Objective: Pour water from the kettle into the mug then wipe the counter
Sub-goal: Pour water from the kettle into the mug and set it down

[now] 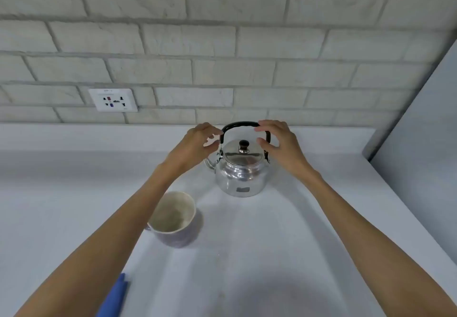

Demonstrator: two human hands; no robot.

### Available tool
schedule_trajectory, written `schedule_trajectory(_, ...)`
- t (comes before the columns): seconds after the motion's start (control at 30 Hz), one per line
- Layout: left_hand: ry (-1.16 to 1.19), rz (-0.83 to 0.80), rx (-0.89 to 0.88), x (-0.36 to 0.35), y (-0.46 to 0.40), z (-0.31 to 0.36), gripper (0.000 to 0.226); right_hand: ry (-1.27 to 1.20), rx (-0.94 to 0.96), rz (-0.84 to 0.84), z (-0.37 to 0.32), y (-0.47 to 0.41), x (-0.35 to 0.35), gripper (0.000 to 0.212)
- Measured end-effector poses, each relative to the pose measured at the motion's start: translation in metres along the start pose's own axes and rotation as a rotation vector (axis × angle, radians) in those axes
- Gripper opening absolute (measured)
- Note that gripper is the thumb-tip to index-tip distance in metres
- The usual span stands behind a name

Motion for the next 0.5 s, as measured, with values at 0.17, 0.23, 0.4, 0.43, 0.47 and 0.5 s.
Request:
schedule_trajectory(0.17, 0.0, -0.038, 0.008, -0.02, -0.019, -0.009, 0.037, -0.042, -0.088, -0.105, 0.019, -0.013, -0.009, 0.044)
schedule_trajectory(0.23, 0.075, 0.003, 0.047, -0.023, -0.028, -0.015, 0.038, -0.106, -0.103, -0.126, 0.026, -0.017, -0.012, 0.051)
schedule_trajectory(0.4, 0.226, -0.084, 0.151, -0.042, -0.046, -0.025, 0.058, -0.278, -0.179, -0.075, 0.043, -0.028, -0.019, 0.051)
schedule_trajectory(0.43, 0.249, -0.083, 0.162, -0.046, -0.048, -0.026, 0.058, -0.306, -0.189, -0.052, 0.046, -0.03, -0.019, 0.048)
schedule_trajectory(0.47, 0.29, -0.074, 0.174, -0.049, -0.05, -0.026, 0.058, -0.328, -0.197, -0.032, 0.048, -0.033, -0.018, 0.044)
schedule_trajectory(0.5, 0.355, -0.06, 0.191, -0.051, -0.051, -0.026, 0.056, -0.36, -0.198, -0.015, 0.05, -0.035, -0.018, 0.041)
Point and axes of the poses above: each hand's wrist, its own y-axis away from the middle knuckle, its own x-axis out of the back of the hand, z = x × y, the point moved 6 cm from there along -y, towards the middle knuckle, and after that the axes turned 3 degrees about -z, right-handed, at the moved point
